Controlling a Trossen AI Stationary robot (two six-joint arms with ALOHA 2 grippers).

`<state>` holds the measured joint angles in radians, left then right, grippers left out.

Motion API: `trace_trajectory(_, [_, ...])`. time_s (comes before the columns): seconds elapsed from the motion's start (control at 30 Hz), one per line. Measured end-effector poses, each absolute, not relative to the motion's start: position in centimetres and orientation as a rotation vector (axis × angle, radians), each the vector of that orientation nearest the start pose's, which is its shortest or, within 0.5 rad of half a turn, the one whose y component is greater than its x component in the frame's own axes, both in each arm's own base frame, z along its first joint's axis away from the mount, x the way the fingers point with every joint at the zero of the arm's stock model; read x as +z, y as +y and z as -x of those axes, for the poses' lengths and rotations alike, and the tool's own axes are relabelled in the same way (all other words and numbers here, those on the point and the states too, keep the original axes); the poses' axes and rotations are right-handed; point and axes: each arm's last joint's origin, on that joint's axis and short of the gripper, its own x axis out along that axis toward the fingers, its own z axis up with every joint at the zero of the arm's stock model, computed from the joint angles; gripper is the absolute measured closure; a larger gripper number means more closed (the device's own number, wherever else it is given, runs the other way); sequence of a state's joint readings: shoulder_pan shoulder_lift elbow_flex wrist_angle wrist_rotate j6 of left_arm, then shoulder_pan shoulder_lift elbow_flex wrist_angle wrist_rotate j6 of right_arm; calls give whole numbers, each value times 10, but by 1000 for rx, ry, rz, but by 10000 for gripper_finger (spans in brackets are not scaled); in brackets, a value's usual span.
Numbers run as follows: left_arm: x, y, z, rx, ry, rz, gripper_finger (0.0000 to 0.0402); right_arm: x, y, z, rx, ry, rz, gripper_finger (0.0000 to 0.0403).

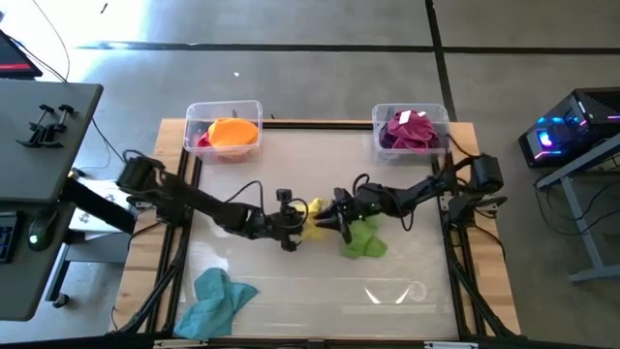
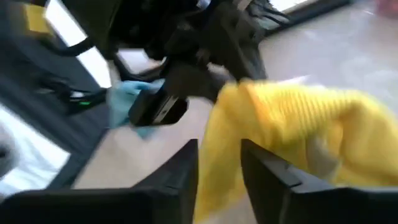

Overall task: Sort towels by color in basket
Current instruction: Put the yellow microfiber towel into the left transparent bin

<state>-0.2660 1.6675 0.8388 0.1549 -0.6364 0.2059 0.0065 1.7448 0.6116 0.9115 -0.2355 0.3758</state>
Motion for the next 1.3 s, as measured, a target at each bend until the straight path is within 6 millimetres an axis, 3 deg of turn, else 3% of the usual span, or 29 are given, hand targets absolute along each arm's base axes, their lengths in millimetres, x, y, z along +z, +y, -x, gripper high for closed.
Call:
trace_trajectory(0.1, [200, -69, -307, 470, 676, -550, 374, 156, 12, -312, 172, 227, -358, 259])
trace_trajectory(0.2, [235, -56, -292, 693, 679, -604, 375, 160, 20, -304, 69, 202, -282, 254])
trace_trajectory(0.27, [256, -38, -278, 764, 722, -600, 385, 161, 26, -301, 18, 204, -239, 253])
trace_trajectory(0.33, [283, -17, -266, 799, 710, -485, 394, 158, 32, -299, 11, 216, -223, 253])
trace_trajectory(0.43, [308, 18, -244, 878, 739, -357, 394, 153, 41, -295, 24, 233, -232, 253])
trace_trajectory(0.6, [332, 75, -207, 1088, 750, -262, 395, 143, 52, -294, -22, 251, -231, 252])
trace_trajectory(0.8, [327, 129, -181, 1086, 865, -145, 395, 139, 59, -298, -53, 251, -226, 252])
trace_trajectory(0.9, [320, 148, -177, 1080, 903, -77, 395, 138, 60, -299, -54, 255, -226, 252])
trace_trajectory(1.3, [274, 193, -184, 1017, 1104, 76, 386, 137, 60, -298, -55, 265, -226, 252])
